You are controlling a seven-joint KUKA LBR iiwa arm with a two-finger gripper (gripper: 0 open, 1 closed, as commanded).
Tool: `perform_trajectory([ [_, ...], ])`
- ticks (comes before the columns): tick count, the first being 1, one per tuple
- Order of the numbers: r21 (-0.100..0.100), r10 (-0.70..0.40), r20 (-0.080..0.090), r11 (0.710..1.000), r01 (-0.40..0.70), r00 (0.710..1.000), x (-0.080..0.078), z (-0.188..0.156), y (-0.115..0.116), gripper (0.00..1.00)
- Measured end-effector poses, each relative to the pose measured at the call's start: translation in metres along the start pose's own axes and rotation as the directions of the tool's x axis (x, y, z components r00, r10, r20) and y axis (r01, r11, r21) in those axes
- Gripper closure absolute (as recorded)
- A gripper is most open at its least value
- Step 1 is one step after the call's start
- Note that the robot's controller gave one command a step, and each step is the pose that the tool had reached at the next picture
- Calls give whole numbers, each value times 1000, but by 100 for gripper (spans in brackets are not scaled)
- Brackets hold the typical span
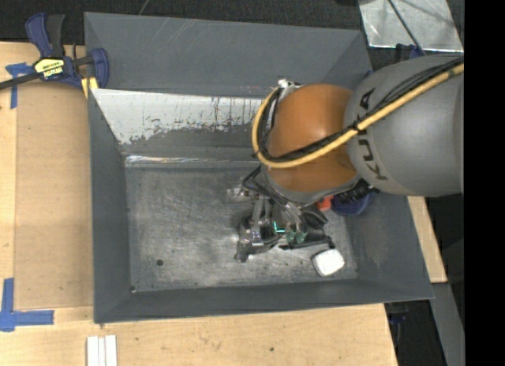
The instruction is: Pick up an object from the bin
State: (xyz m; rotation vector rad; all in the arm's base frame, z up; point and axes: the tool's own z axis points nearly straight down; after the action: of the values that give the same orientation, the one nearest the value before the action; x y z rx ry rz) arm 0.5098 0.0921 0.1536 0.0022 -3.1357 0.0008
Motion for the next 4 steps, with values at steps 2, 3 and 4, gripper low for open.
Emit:
perform_trajectory([
  [2, -9, 19, 8, 1000, -19, 1000, -34, 80, -86, 0],
  [3, 6, -283, 22, 959, 283, 959, -14, 79, -61, 0],
  [4, -10, 187, 11, 982, -187, 982, -32, 79, -112, 0],
])
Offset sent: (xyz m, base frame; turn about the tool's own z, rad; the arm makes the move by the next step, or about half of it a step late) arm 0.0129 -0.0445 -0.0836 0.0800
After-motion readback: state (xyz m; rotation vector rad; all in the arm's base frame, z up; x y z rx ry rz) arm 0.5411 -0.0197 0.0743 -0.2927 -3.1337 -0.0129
